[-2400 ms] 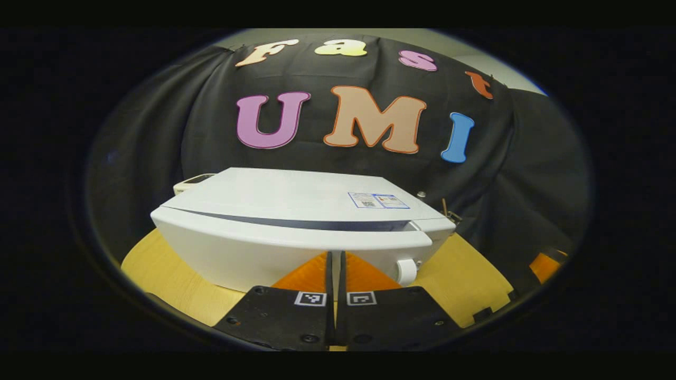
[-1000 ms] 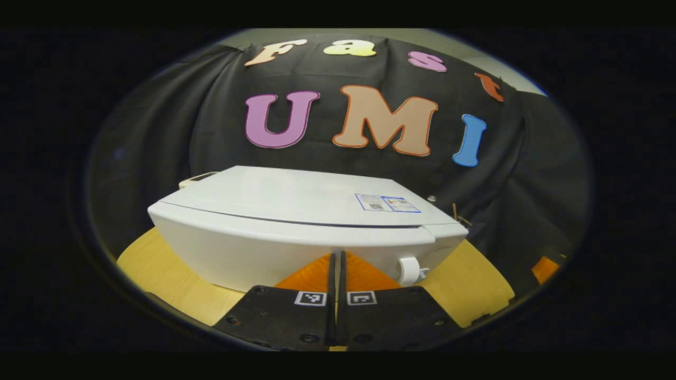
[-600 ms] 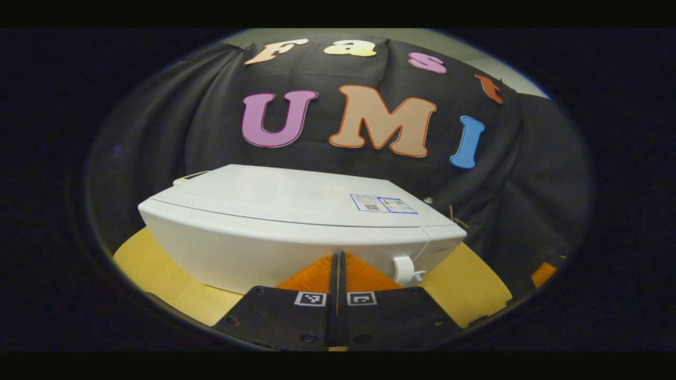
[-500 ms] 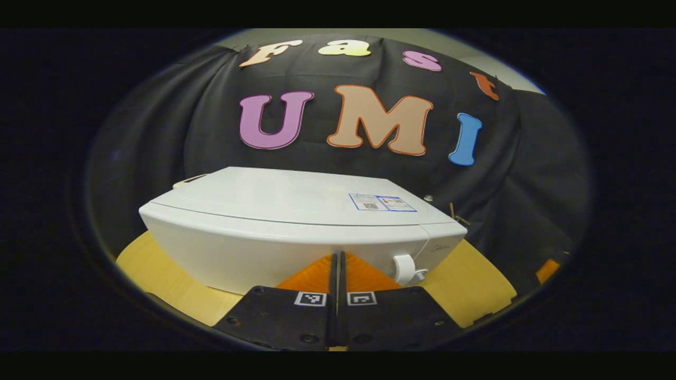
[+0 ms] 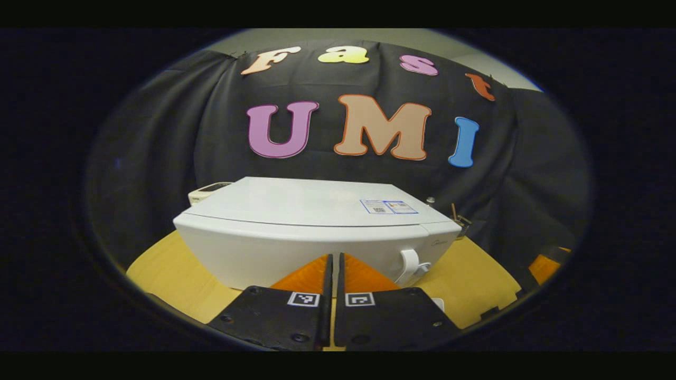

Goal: Open the microwave oven with the left hand, put the food in, and close the microwave oven.

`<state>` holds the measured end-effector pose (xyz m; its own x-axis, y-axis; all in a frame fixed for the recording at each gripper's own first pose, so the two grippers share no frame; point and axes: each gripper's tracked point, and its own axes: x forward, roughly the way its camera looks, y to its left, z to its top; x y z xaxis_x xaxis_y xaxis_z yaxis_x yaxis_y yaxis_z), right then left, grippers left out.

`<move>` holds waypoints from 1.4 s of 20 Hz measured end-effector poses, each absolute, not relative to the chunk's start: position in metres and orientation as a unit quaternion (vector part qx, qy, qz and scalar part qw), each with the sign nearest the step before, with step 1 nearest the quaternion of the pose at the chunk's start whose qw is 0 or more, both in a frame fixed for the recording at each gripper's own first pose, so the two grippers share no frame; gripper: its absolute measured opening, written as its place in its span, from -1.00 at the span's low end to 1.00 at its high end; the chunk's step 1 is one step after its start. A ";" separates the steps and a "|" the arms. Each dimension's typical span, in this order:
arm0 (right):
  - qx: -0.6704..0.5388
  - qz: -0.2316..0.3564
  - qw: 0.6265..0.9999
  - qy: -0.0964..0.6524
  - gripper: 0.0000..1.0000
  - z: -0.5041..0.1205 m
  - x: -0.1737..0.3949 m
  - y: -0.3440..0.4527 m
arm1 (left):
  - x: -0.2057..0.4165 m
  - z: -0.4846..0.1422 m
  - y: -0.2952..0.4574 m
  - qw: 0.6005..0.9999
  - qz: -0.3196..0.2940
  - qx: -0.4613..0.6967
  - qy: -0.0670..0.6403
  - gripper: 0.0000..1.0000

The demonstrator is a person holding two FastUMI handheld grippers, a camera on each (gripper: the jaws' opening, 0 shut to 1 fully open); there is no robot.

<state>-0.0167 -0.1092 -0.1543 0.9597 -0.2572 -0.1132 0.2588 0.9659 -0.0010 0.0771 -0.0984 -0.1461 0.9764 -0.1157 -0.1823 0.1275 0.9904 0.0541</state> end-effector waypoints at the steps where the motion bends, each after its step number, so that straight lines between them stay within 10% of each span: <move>1: 0.004 -0.124 0.990 0.059 0.83 -0.155 -0.014 -0.106 | 0.070 -0.143 -0.093 0.994 -0.059 0.037 0.088 -0.87; 6: -0.010 -0.100 0.993 0.058 0.84 -0.152 -0.006 -0.093 | 0.045 -0.133 -0.066 0.994 -0.054 0.049 0.084 -0.48; 9: -0.014 -0.072 0.996 0.060 0.84 -0.144 0.001 -0.078 | 0.037 -0.121 -0.050 0.996 -0.030 0.045 0.076 1.00; 28: -0.064 -0.019 0.998 -0.008 0.84 -0.059 0.017 -0.041 | 0.039 -0.049 -0.038 0.999 -0.013 0.050 0.002 0.92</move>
